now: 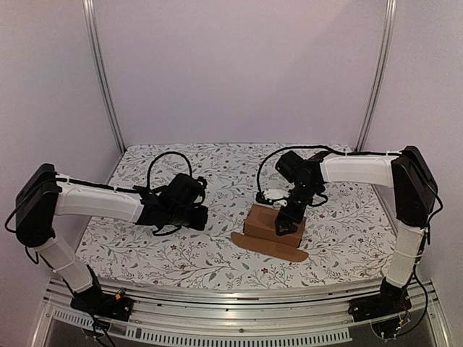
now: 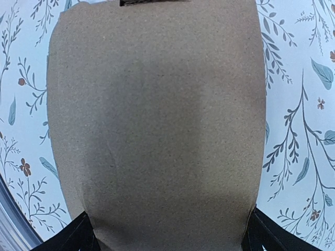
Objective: Fold the paper box
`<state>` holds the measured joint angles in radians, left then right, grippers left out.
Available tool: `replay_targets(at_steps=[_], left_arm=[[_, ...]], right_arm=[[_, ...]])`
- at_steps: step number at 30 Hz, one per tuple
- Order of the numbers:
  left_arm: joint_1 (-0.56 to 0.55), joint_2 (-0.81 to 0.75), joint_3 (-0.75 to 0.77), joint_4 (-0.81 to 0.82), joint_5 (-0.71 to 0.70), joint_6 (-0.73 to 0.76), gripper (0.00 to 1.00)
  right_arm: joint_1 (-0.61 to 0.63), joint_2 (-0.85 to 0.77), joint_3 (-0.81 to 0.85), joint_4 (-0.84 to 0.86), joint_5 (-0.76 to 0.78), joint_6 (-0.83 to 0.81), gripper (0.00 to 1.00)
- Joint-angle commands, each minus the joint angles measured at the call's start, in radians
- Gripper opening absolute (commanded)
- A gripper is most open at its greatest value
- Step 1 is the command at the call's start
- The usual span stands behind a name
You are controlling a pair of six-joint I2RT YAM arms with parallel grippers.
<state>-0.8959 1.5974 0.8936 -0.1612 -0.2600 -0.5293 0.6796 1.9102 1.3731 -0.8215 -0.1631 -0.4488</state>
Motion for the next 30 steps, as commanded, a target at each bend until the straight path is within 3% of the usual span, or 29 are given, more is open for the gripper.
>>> replay_targets(at_steps=[1, 14, 21, 30], left_arm=[[0.039, 0.1, -0.001, 0.067, 0.14, 0.014, 0.18], [0.054, 0.282, 0.048, 0.178, 0.383, 0.064, 0.13], [0.046, 0.282, 0.043, 0.235, 0.47, 0.043, 0.11], [0.009, 0.231, 0.063, 0.222, 0.473, 0.035, 0.08]], right_arm=[[-0.008, -0.008, -0.07, 0.054, -0.038, -0.011, 0.84], [-0.007, -0.096, -0.111, 0.095, -0.116, -0.019, 0.84], [-0.008, -0.075, -0.102, 0.1, -0.109, -0.014, 0.84], [-0.007, -0.018, -0.075, 0.085, -0.079, 0.0, 0.84]])
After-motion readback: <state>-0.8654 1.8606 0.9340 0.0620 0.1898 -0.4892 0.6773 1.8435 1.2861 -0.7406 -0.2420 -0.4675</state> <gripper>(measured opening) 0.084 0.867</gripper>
